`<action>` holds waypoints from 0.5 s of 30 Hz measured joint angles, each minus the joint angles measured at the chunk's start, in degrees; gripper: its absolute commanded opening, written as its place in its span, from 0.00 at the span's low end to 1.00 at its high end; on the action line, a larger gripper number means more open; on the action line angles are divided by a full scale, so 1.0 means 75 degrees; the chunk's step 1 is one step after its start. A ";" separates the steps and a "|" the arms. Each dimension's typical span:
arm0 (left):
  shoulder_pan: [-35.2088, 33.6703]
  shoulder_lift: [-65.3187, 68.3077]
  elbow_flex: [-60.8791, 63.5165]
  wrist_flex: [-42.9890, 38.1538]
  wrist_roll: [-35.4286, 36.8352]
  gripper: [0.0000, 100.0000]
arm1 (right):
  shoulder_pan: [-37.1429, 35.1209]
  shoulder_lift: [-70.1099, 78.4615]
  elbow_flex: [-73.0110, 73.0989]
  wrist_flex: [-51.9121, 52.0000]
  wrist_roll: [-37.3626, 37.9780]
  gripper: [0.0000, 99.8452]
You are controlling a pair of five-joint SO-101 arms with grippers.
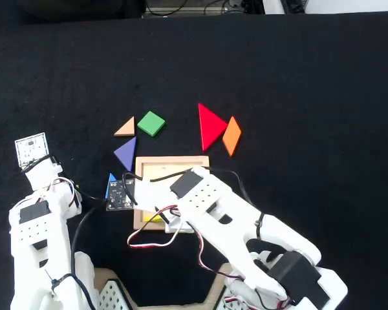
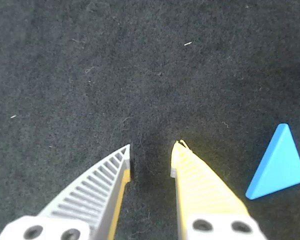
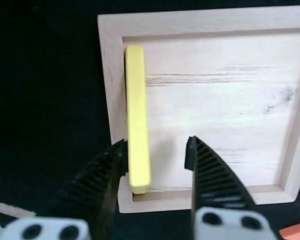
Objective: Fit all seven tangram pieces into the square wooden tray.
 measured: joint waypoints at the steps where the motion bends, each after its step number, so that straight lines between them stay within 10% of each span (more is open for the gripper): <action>1: 0.0000 0.0000 0.0000 0.0000 0.0000 0.14 | 0.0000 0.0000 -0.0047 0.0012 0.0000 0.19; 15: 0.0000 0.0000 0.0000 0.0000 0.0000 0.14 | 0.0305 0.0000 -0.1242 0.0410 0.0000 0.19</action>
